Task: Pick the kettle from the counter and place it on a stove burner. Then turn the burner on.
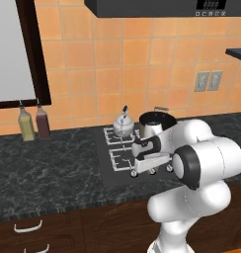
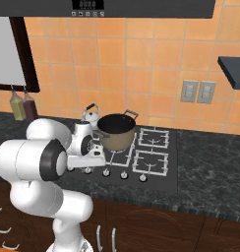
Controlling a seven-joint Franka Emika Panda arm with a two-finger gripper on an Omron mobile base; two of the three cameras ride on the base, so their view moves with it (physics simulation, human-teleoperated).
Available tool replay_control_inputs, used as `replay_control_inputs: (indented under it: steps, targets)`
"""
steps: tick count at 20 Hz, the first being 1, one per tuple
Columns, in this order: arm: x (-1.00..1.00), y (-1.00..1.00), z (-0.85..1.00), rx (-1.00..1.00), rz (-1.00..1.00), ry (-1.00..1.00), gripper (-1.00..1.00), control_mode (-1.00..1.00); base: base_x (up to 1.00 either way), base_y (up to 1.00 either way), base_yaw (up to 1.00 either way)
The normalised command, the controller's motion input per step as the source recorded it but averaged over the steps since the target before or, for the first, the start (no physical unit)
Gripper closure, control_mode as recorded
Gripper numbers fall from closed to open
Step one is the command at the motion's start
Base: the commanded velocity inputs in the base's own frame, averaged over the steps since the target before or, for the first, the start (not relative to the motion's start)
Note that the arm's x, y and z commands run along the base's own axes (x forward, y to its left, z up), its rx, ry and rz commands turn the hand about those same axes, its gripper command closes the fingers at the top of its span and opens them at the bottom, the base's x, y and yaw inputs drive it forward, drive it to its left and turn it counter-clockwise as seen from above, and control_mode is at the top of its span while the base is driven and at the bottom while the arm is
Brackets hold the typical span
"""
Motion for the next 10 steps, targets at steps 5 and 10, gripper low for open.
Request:
replay_control_inputs:
  steps: [5, 10]
  targets:
    - [-0.22, 0.00, -0.03, 0.00, 0.27, 0.00, 1.00, -1.00, 0.00, 0.00, 0.00]
    - [-0.21, 0.00, 0.00, 0.00, 0.26, 0.00, 1.00, -1.00, 0.00, 0.00, 0.00]
